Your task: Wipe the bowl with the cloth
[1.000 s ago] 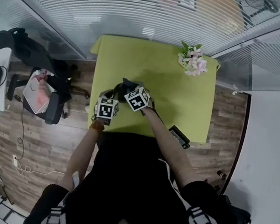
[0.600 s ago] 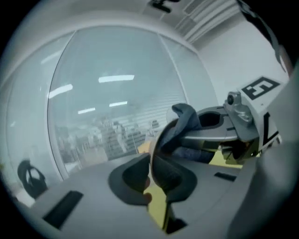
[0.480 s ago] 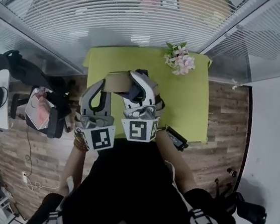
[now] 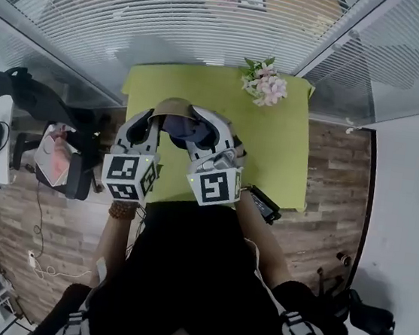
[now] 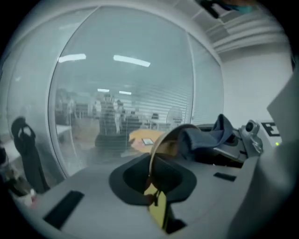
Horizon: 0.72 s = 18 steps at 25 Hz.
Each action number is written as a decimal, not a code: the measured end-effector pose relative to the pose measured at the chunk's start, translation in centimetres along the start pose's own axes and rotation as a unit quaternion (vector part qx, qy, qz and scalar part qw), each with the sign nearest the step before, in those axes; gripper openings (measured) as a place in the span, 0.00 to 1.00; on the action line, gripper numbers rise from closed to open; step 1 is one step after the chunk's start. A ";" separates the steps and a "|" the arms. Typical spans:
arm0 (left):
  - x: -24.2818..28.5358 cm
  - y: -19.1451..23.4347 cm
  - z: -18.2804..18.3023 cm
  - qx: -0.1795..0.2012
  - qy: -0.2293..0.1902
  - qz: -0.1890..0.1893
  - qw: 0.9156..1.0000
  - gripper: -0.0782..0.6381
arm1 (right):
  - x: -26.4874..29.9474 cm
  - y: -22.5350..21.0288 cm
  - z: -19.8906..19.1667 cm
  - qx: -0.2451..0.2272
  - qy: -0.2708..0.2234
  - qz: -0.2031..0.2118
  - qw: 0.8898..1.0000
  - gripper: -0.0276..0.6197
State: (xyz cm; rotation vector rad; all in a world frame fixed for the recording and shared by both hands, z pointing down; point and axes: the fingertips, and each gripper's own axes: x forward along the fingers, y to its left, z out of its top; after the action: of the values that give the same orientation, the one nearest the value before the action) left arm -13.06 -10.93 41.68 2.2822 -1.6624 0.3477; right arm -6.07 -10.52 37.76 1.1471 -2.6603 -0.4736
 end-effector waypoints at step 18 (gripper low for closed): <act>0.9 4.1 -39.2 -0.477 0.336 0.054 0.811 0.14 | 4.4 16.3 -27.2 0.566 0.365 0.280 0.684 0.07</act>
State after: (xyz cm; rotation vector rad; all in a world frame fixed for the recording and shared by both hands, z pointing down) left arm -17.53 1.75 78.79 1.1223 -1.1625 0.2164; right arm -11.46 -8.88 69.30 0.3599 -2.1489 1.5772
